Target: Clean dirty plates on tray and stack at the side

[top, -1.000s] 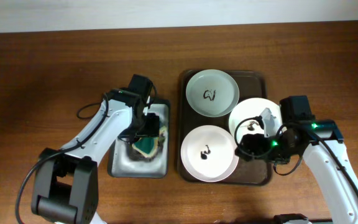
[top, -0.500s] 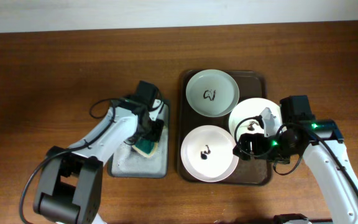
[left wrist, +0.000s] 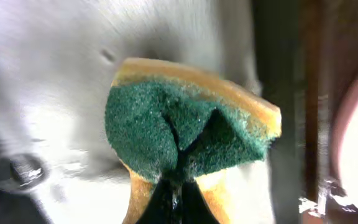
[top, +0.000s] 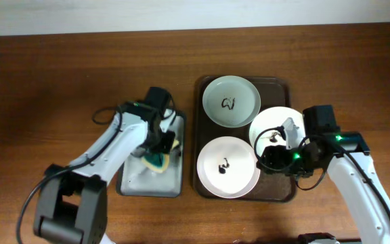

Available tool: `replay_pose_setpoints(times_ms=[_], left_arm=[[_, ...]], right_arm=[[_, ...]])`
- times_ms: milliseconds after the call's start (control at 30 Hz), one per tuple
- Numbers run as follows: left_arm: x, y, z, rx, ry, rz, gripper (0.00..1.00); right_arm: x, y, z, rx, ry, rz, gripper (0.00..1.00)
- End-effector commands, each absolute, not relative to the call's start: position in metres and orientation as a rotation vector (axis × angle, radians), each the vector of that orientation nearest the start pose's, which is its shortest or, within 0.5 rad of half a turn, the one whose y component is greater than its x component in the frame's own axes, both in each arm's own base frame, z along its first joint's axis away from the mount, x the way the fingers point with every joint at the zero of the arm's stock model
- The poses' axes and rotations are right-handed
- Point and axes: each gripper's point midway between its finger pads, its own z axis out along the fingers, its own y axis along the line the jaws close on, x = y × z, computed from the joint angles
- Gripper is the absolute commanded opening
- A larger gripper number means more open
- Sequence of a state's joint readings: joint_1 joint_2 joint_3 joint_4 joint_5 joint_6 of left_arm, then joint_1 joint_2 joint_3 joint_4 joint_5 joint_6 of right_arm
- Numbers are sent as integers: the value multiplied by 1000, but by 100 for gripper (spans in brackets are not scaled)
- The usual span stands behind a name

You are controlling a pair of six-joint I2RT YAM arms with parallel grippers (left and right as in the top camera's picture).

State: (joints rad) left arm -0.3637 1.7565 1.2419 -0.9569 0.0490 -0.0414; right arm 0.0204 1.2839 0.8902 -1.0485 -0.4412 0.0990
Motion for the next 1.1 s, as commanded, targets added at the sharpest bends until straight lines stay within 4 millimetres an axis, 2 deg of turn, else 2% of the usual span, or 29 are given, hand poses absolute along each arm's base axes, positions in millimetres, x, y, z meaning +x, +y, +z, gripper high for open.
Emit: replay_pose_setpoints(times_ms=[0,67,133,200,300,367,400,467,500,733,900,1000,1067], left_arm=[[330,-142,136,472,2854,-231,0],[325,-157,155,485,2829,-366,0],[321,-168,163,460,2819,-471,0],[318,-174,165,442,2825,-539,0],[315,-182,166,439,2825,-549,0],[315,-191,166,444,2816,-560,0],[315,-198,166,429,2814,-568,0],[314,-208,164,405,2819,-584,0],[313,-217,160,385,2830,-598,0],[301,-280,109,354,2940,-636,0],[286,-318,62,301,3034,-641,0],[278,-349,38,331,3051,-765,0],[272,-359,27,352,3072,-818,0]], right_arm=[[213,64,66,223,3059,538,69],[219,63,50,235,3042,527,63],[224,63,38,233,3037,529,56],[226,66,29,223,3046,541,50],[235,80,17,135,3046,547,43],[241,87,8,95,3043,527,30],[244,89,2,117,3045,499,26],[248,85,-5,180,3048,444,11],[250,80,-9,264,3051,408,4],[248,68,-11,498,3051,378,4],[248,66,-10,515,3052,378,4],[248,66,-10,515,3052,378,4],[248,66,-10,515,3052,378,4]])
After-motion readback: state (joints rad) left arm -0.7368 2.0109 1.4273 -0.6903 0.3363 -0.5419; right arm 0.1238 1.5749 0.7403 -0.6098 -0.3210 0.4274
